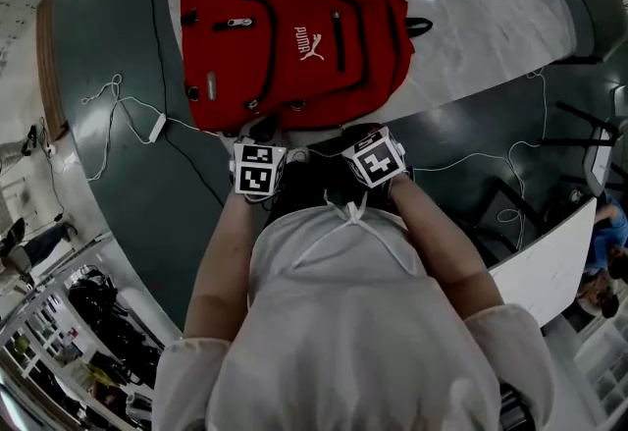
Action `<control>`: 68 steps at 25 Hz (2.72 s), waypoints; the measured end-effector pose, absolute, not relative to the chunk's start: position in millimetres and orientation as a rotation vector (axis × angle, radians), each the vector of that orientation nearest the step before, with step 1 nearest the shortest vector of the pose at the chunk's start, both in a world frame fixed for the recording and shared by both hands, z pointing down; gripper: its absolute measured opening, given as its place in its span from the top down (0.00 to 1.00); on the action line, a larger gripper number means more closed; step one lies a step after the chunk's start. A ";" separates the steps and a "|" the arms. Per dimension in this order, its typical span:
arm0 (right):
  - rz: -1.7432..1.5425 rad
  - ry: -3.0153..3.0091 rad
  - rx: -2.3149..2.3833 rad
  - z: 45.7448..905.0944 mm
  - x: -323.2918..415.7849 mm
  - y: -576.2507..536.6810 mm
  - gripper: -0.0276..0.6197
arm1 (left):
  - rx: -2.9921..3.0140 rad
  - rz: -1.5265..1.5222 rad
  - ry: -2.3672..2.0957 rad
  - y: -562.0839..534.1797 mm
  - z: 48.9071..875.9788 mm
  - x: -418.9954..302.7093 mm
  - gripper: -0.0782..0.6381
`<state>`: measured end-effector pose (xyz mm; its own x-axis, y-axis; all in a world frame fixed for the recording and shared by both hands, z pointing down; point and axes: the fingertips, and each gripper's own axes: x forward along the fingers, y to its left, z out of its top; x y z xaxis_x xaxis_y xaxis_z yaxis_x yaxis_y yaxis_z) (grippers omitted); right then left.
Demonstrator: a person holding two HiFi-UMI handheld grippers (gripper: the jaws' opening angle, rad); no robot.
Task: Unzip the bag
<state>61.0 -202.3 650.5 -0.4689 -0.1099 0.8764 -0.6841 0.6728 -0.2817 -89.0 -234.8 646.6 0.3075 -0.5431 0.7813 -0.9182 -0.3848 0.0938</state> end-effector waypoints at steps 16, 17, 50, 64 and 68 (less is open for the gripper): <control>0.727 -1.953 0.560 654.4 125.7 -229.8 0.91 | 1.935 0.929 -1.447 -237.0 646.3 -90.9 0.85; 0.722 -1.951 0.561 654.1 130.6 -232.1 0.91 | 1.927 0.930 -1.456 -236.4 646.3 -91.0 0.85; 0.622 -1.994 0.822 613.3 157.7 -287.3 0.91 | 1.780 0.744 -1.628 -237.8 617.4 -85.6 0.85; 0.520 -2.457 1.119 435.1 68.4 -341.4 0.91 | 2.412 0.214 -1.593 -322.9 387.5 -24.9 0.86; 0.459 -2.608 1.166 382.9 51.1 -347.2 0.91 | 2.480 0.112 -1.582 -331.1 340.7 -25.3 0.86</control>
